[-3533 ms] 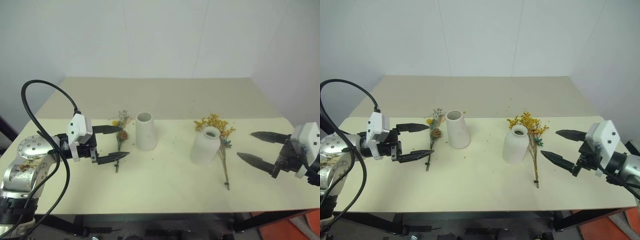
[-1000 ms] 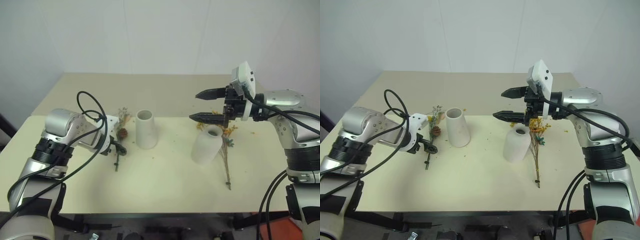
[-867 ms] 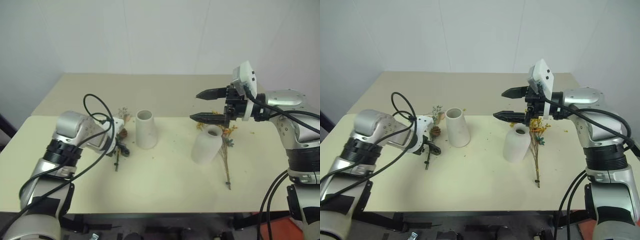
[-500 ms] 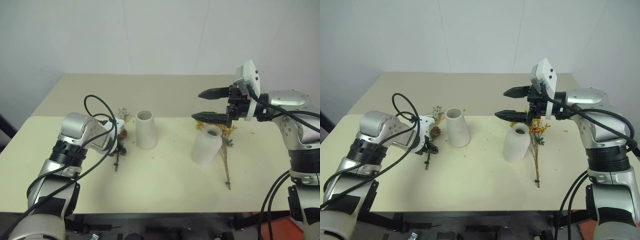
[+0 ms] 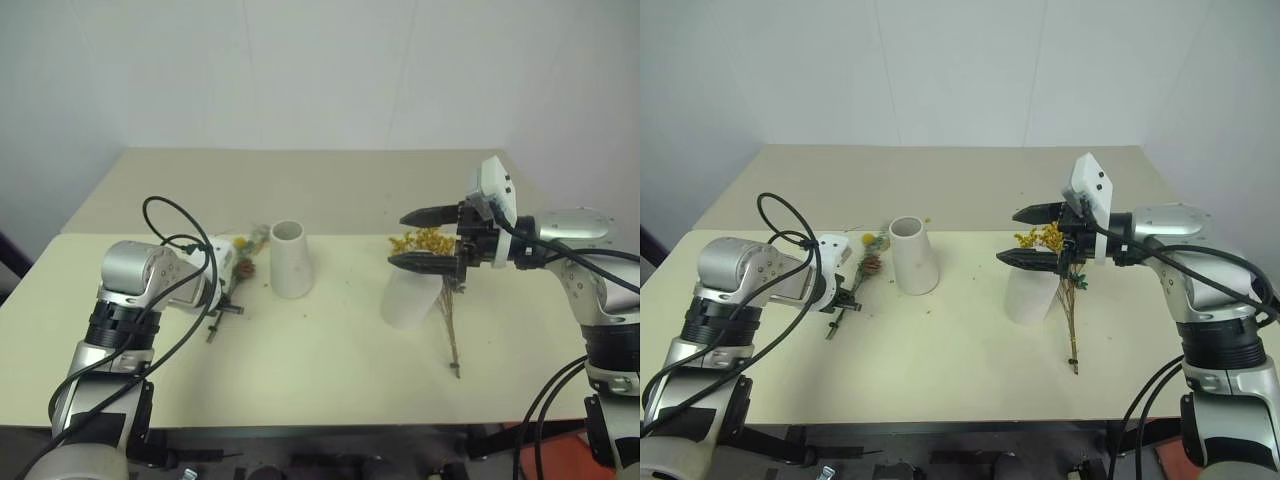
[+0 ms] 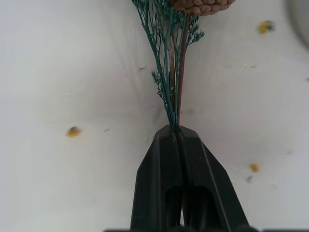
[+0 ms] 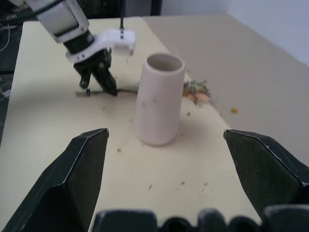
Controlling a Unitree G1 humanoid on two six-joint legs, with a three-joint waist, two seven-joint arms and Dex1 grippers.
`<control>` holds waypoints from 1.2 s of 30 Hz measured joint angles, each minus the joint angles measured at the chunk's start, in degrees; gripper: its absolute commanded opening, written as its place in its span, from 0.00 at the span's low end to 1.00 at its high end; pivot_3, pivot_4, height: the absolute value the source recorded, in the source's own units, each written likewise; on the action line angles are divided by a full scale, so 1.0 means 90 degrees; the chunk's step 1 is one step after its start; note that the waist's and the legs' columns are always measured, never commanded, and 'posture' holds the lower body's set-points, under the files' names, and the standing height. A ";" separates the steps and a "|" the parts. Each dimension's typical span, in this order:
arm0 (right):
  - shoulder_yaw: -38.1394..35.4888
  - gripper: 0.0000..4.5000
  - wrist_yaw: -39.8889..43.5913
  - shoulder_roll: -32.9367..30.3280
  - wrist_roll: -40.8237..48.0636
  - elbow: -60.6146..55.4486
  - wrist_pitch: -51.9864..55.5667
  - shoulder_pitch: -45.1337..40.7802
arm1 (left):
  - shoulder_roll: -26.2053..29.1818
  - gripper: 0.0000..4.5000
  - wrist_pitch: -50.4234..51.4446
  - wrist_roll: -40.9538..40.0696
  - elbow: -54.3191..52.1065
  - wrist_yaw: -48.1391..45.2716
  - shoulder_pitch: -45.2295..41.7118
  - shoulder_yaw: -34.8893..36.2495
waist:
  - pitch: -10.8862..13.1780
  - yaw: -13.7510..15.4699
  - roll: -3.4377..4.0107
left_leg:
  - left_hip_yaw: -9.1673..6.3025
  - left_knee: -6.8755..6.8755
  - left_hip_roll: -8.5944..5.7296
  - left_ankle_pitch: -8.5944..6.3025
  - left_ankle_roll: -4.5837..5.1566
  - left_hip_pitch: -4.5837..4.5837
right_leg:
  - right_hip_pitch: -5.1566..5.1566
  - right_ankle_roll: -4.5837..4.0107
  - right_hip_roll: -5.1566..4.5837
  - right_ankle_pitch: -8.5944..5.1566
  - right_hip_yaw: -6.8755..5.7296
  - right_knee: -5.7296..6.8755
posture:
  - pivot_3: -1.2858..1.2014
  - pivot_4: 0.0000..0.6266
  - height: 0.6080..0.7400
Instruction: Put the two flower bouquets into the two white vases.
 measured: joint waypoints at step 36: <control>-0.0397 1.00 -0.1070 0.0195 0.0456 -0.1101 0.0047 0.0804 | -0.1528 0.01 -0.7433 0.0506 0.0385 -0.4874 -0.0598 0.1310 | 0.0000 0.0177 -0.0002 | 0.0000 0.0009 -0.0003 0.0002 -0.0002 -0.0019 | 0.0003 0.0004 -0.0005 0.0011 -0.0012 -0.0023 | 0.52 0.24 1.00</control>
